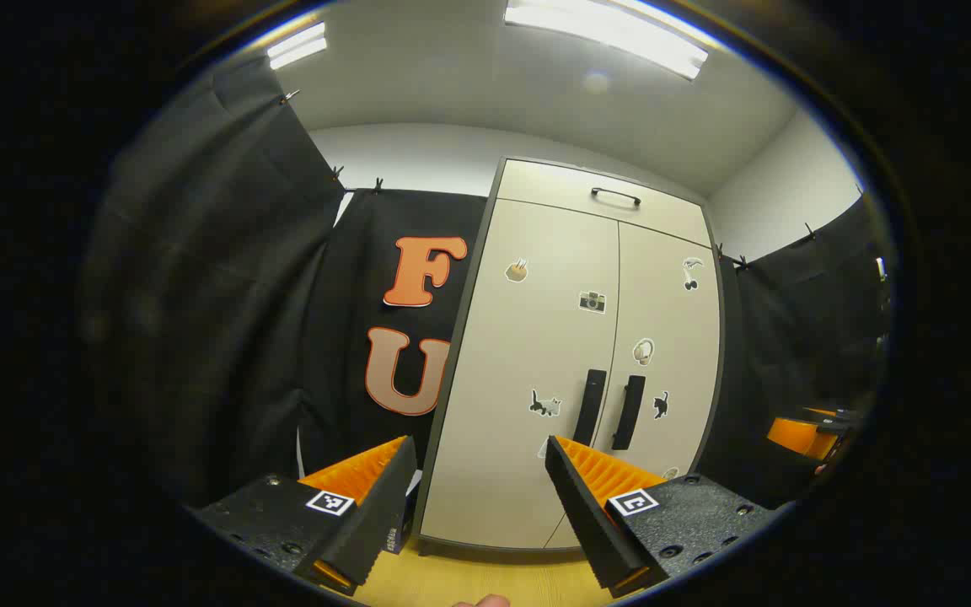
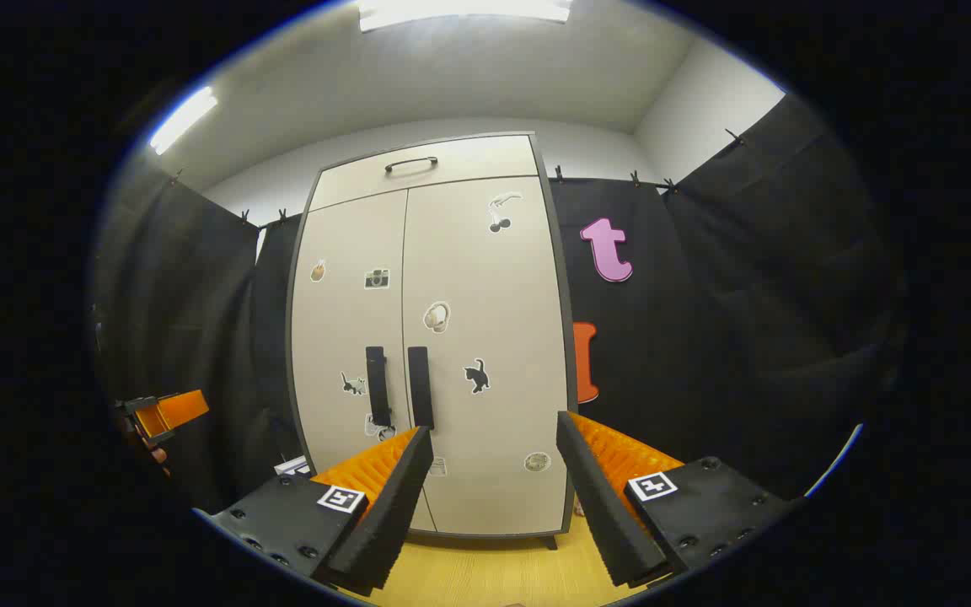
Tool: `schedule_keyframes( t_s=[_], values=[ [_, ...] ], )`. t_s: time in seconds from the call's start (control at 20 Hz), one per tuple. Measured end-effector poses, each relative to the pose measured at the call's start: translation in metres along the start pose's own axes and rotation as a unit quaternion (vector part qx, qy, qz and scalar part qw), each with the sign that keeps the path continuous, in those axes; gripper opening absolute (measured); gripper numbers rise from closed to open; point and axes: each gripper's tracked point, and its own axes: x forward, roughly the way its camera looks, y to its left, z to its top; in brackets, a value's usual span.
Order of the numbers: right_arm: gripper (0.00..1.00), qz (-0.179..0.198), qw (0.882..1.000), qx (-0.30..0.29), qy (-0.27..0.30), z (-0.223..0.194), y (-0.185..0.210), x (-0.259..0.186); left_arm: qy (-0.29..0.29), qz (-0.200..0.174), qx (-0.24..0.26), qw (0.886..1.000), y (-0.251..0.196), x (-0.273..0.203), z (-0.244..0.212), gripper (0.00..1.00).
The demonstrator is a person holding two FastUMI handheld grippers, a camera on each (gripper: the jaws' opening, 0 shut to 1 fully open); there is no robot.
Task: Open the right door of the double-door shoe cabinet with the right hand, and open the left door with the left hand.
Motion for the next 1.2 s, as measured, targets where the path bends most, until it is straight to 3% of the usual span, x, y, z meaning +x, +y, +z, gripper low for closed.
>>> schedule_keyframes(
  t_s=[0.85,1.2],
  values=[
    [0.98,0.006,1.000,0.014,0.002,-0.001,0.008,0.007,-0.004,-0.002,0.009,1.000,0.000,0.002,0.002,0.94],
    [0.98,0.044,0.998,0.030,-0.033,0.041,0.042,0.058,-0.003,0.000,0.007,1.000,0.001,0.002,0.002,0.94]
  ],
)
